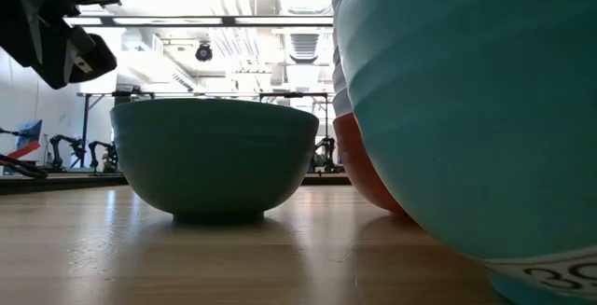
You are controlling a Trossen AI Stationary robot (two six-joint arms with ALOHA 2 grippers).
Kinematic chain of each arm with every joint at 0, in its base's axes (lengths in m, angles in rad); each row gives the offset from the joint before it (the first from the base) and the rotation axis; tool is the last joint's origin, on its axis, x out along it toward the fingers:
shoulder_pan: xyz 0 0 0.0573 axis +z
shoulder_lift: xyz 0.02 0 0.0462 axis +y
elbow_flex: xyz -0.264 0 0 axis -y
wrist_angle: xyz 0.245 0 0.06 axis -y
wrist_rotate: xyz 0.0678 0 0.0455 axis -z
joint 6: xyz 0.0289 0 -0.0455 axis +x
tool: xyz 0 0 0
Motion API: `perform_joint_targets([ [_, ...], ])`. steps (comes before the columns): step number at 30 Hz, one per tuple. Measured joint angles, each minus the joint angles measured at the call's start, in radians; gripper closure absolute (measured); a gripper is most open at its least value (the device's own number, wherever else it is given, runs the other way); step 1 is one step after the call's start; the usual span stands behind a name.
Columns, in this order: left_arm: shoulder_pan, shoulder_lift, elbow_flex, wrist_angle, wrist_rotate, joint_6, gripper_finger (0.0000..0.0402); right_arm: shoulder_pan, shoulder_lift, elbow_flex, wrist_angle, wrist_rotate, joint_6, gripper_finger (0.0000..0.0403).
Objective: Nest bowls inside each other
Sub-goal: Stack the light blue bowl on top of the black bowl
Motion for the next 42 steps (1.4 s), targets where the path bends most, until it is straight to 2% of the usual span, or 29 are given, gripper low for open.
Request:
perform_joint_targets([
  [28, -0.015, 0.0, -0.029, 0.041, 0.003, -0.002, 0.0295, -0.011, 0.0, -0.132, 0.015, -0.003, -0.011, 0.0246],
  [33, -0.015, 0.0, -0.029, 0.041, 0.002, -0.002, 0.0295, -0.016, 0.0, -0.135, 0.017, -0.003, -0.016, 0.0274],
  [42, -0.015, 0.0, -0.029, 0.041, 0.0, -0.002, 0.0295, -0.015, 0.0, -0.135, 0.023, -0.006, -0.02, 0.0354],
])
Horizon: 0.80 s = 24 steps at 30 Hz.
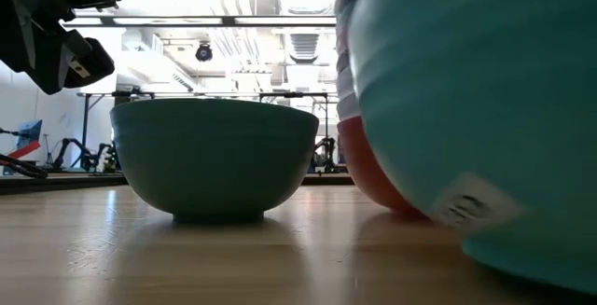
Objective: Nest bowls inside each other
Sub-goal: Stack the light blue bowl on top of the black bowl
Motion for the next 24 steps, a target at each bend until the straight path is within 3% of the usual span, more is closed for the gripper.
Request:
perform_joint_targets([
  [7, 0.0, 0.0, 0.0, 0.0, 0.0, 0.0, 0.0295, 0.0, -0.002, 0.0, 0.007, -0.012, 0.005, 0.0387],
  [16, -0.001, 0.0, 0.0, 0.0, 0.0, -0.007, 0.0295, 0.0, -0.003, 0.002, 0.053, -0.04, 0.038, 0.0389],
  [20, -0.001, 0.0, 0.0, 0.0, 0.0, -0.027, 0.0295, 0.004, -0.007, 0.069, 0.008, -0.029, 0.061, 0.039],
  [24, -0.001, 0.0, 0.0, 0.0, 0.0, -0.027, 0.0295, 0.005, -0.034, 0.194, -0.063, -0.001, -0.056, 0.039],
])
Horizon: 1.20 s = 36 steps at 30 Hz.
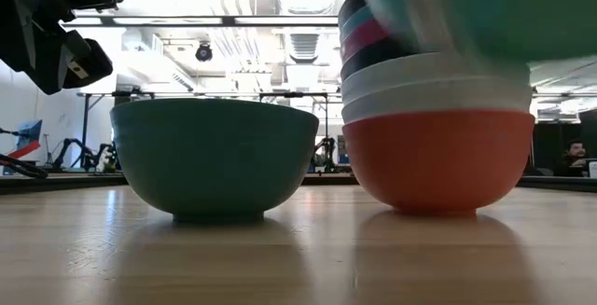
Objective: Nest bowls inside each other
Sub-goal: Stack the light blue bowl on top of the black bowl
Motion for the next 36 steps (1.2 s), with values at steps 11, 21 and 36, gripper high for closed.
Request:
perform_joint_targets([
  [11, 0.001, 0.0, 0.0, 0.046, -0.052, -0.001, 0.0295, -0.07, -0.031, 0.344, -0.361, 0.24, -0.352, 0.039],
  [21, 0.001, 0.002, 0.003, 0.179, -0.117, -0.057, 0.0295, -0.301, -0.082, 0.353, -0.622, 0.243, -0.236, 0.039],
  [36, 0.001, 0.056, 0.004, 0.332, -0.185, -0.158, 0.0295, -0.308, -0.172, 0.297, -0.617, 0.085, 0.131, 0.039],
])
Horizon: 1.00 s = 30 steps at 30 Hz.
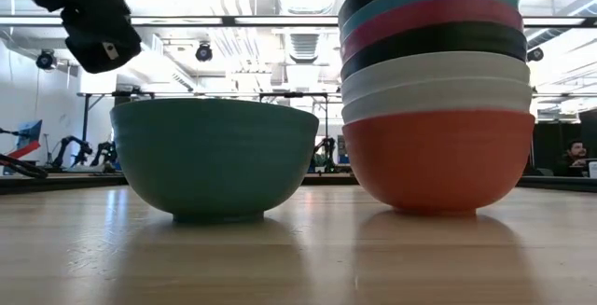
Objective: Nest bowls inside each other
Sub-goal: Stack the light blue bowl on top of the black bowl
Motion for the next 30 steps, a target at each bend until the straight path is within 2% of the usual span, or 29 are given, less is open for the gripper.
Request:
perform_joint_targets([
  [7, 0.0, 0.07, 0.011, 0.056, -0.003, 0.0, 0.0295, 0.055, 0.022, -0.004, 0.008, -0.002, 0.017, 0.039],
  [18, 0.0, 0.178, 0.041, 0.127, 0.042, 0.0, 0.0295, 0.059, 0.05, -0.025, 0.012, -0.024, 0.009, 0.039],
  [30, -0.001, 0.207, 0.041, 0.184, 0.058, 0.0, 0.0295, 0.05, 0.049, -0.076, 0.027, -0.024, -0.003, 0.039],
])
